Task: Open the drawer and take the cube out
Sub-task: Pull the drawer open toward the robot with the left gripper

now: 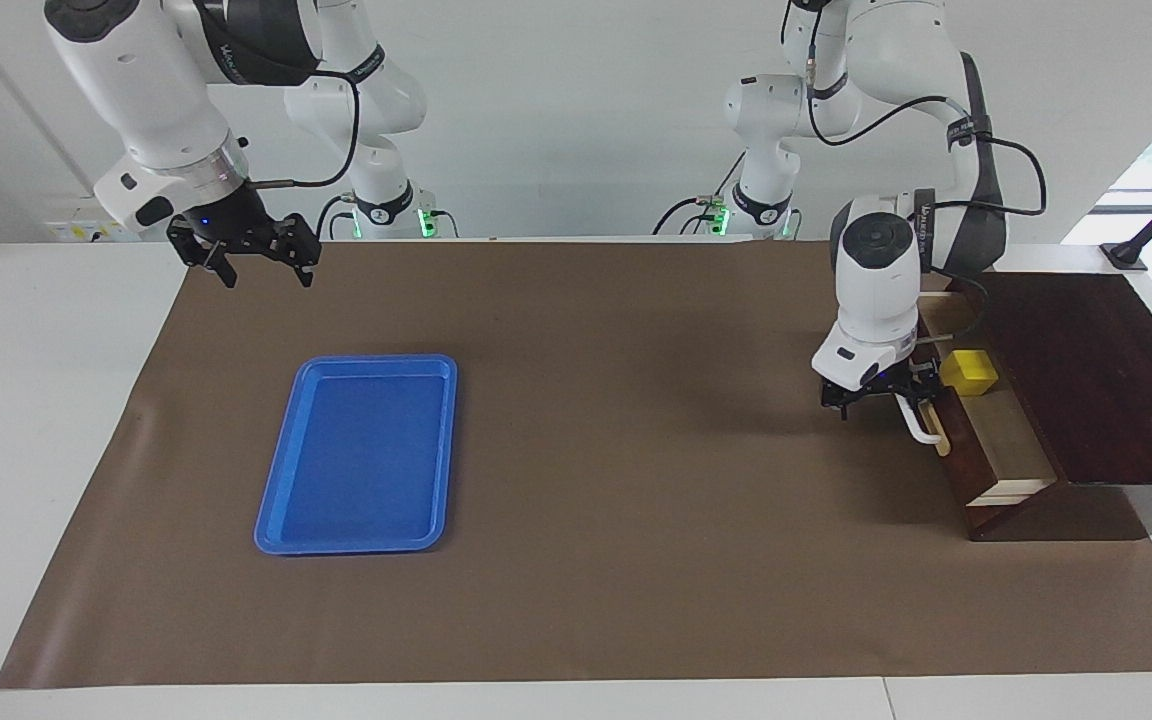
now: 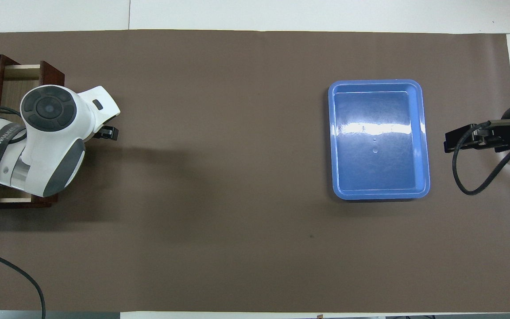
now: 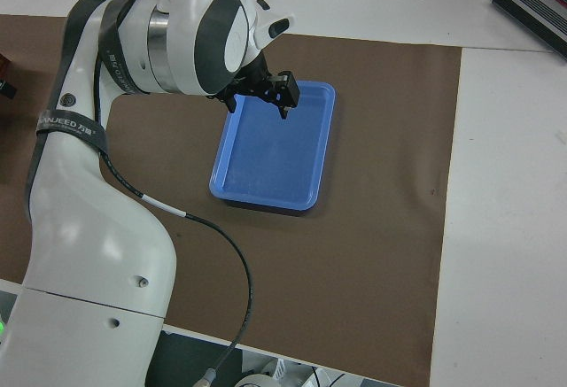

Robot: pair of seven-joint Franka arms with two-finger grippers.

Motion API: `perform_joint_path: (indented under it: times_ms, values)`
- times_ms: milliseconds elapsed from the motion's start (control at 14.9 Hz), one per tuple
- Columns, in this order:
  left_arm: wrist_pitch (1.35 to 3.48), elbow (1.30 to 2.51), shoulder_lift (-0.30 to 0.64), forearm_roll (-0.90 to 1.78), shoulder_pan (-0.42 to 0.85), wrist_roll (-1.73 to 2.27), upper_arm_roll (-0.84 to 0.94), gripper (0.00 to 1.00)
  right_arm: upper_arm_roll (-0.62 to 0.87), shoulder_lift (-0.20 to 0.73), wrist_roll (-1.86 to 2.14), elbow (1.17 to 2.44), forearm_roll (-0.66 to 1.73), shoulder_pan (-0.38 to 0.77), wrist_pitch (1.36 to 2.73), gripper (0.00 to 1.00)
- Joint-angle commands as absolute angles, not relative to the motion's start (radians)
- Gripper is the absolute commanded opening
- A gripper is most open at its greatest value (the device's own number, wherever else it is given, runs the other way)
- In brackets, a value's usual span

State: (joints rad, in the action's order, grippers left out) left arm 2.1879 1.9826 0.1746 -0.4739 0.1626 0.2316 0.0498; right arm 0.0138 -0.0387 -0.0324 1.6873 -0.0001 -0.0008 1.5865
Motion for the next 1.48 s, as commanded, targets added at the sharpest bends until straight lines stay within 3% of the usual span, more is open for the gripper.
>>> perform_joint_path:
  times_ms: [0,872,1409]
  values:
    - [2.198,1.999,0.167,-0.473,0.19,0.249,0.04,1.0,0.02,-0.064,-0.055,1.718,0.018,-0.006,1.603,1.0]
    - [2.142,1.942,0.172,-0.379,0.262,0.287,0.038,1.0,0.02,-0.064,-0.055,1.718,0.018,-0.006,1.606,1.0]
    - [1.794,1.622,0.18,-0.169,0.256,0.288,0.026,1.0,0.02,-0.064,-0.052,1.717,0.018,-0.006,1.608,1.0]
